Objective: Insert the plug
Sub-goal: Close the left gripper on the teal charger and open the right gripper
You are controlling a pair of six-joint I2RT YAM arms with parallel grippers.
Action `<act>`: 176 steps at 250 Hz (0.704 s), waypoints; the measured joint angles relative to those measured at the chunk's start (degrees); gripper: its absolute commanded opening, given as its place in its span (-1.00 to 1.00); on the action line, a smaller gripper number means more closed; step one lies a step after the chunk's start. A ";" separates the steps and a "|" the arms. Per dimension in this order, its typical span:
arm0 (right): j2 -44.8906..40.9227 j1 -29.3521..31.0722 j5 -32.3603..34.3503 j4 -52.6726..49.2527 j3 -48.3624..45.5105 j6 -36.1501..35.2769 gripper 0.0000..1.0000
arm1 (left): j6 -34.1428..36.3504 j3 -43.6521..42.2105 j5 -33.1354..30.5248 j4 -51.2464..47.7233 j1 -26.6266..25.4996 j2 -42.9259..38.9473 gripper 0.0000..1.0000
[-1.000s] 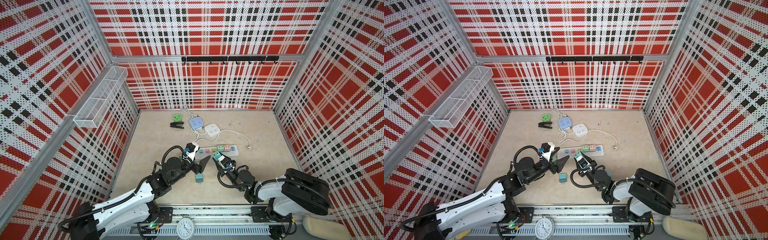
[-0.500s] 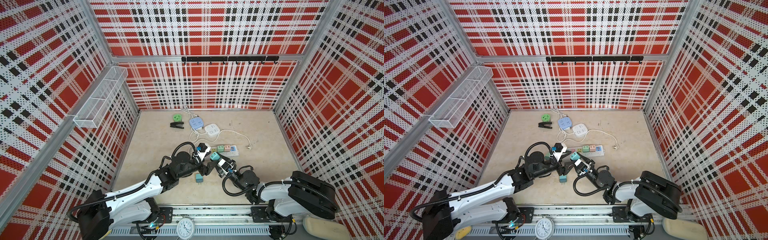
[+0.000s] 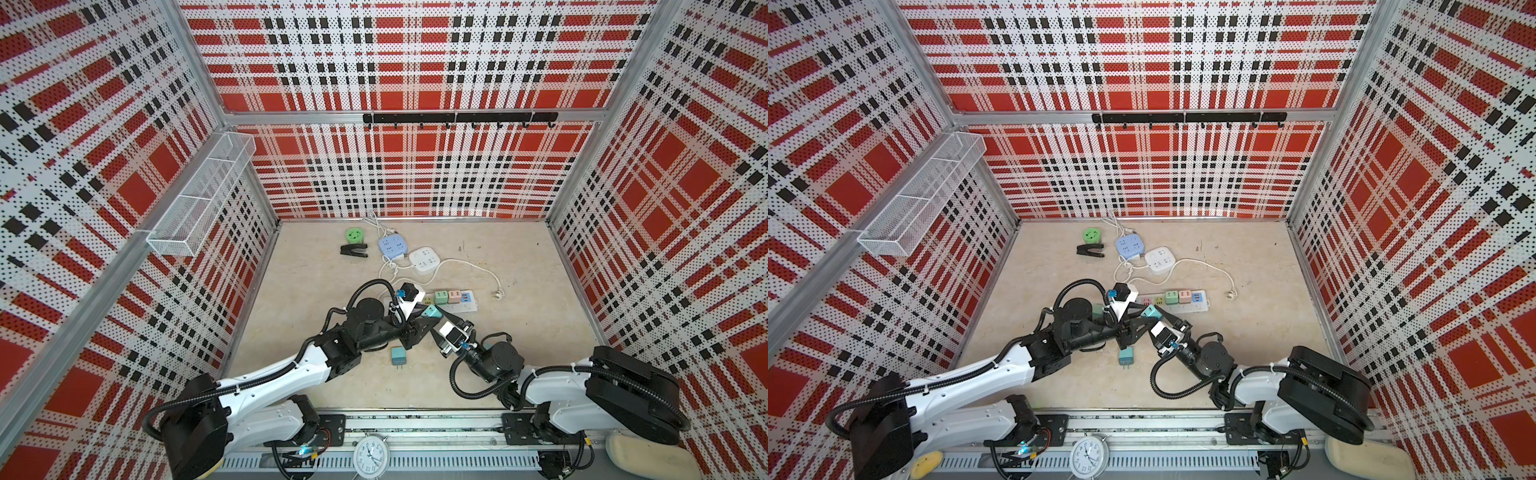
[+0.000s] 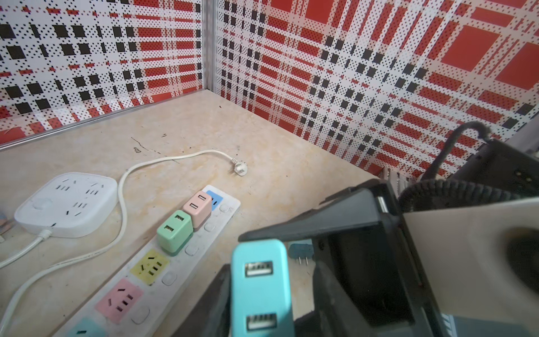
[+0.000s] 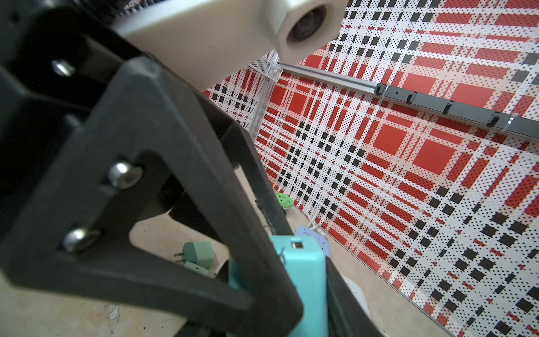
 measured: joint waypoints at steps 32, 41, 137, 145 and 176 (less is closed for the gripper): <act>-1.46 -0.26 -0.13 -1.60 -0.31 -4.81 -1.00 | 0.61 1.27 0.07 -2.67 -0.04 -0.02 -0.04; -2.43 -0.33 -0.26 -3.21 -0.28 -6.25 -1.00 | 0.85 1.84 0.11 -3.65 -0.07 0.02 -0.05; -19.71 -5.16 -7.82 -25.83 0.85 -13.27 -1.00 | 3.72 7.04 1.33 -8.57 -1.27 3.30 -0.19; -20.04 -5.18 -8.15 -26.38 0.76 -13.51 -1.00 | 3.80 7.15 1.77 -8.72 -1.29 3.56 -0.21; -19.96 -5.22 -9.35 -26.93 0.33 -14.64 -1.00 | 4.26 7.89 2.62 -10.14 -1.31 4.79 -0.24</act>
